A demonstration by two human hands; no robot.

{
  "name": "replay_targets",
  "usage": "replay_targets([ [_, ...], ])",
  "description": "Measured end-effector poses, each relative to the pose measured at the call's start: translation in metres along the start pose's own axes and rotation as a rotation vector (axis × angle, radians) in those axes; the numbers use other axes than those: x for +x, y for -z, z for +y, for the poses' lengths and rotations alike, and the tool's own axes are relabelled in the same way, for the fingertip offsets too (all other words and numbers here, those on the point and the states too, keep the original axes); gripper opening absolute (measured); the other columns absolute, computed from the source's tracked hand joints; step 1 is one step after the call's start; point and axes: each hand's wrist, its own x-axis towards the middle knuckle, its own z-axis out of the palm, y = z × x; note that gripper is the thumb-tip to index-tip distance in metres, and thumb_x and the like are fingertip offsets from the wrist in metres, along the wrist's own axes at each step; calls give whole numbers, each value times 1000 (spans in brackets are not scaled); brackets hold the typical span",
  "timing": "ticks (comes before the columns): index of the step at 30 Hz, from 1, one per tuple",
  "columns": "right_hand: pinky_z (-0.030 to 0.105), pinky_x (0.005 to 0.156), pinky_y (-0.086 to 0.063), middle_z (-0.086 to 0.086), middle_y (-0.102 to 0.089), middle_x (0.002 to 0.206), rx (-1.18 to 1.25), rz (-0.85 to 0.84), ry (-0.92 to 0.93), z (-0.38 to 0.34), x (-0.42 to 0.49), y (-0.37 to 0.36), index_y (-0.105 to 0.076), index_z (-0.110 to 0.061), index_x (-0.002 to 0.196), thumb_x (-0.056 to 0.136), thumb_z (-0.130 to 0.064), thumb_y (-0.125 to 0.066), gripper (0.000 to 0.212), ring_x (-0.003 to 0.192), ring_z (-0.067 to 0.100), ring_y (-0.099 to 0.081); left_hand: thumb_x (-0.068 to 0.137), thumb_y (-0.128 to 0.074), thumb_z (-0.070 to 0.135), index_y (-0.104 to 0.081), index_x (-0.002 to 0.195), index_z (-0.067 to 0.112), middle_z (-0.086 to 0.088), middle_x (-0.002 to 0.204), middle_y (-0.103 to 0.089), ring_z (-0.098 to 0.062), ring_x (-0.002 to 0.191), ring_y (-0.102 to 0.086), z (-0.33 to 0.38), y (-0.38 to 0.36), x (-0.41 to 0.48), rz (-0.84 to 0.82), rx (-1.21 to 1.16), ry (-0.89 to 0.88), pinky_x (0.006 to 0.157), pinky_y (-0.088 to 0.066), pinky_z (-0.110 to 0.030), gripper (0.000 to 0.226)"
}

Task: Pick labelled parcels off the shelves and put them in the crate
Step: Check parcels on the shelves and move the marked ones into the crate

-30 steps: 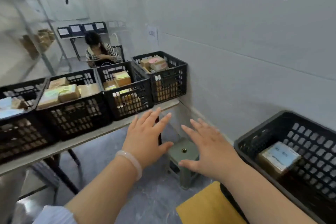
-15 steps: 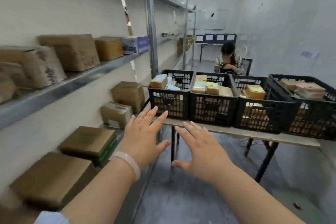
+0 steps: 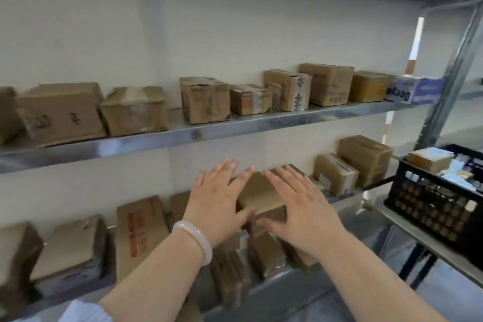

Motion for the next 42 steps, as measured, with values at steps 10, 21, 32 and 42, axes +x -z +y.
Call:
replay_targets([
  [10, 28, 116, 7, -10, -8, 162, 105, 32, 341, -144, 38, -6, -8, -38, 153, 83, -71, -50, 88, 149, 9, 0, 90, -50, 59, -12, 154, 41, 4, 164, -12, -19, 151, -10, -92, 89, -102, 189, 135, 306, 121, -7, -43, 77],
  [21, 29, 120, 0, -11, -9, 162, 225, 140, 526, -326, 90, -1, -10, -37, 153, 92, -60, -47, 76, 148, 6, 1, 91, -45, 64, -4, 153, 45, 9, 164, -3, -14, 151, 0, -230, 167, -179, 232, 193, 473, 121, -3, -39, 76],
  [32, 34, 118, -25, -7, -29, 157, 367, 291, 453, -445, 154, -12, -30, -30, 150, 92, -47, -55, 65, 147, 9, -18, 91, -58, 45, -33, 150, 34, -1, 158, -26, -23, 146, -22, -374, 213, -157, 376, -83, 477, 118, -21, -36, 65],
  [42, 19, 115, -11, -12, -22, 159, 313, 239, 446, -442, 195, -21, -26, -34, 152, 96, -46, -48, 61, 146, 1, -9, 90, -51, 61, -36, 149, 31, -12, 153, -34, -34, 139, -36, -427, 221, -100, 281, -385, 791, 111, -30, -38, 68],
])
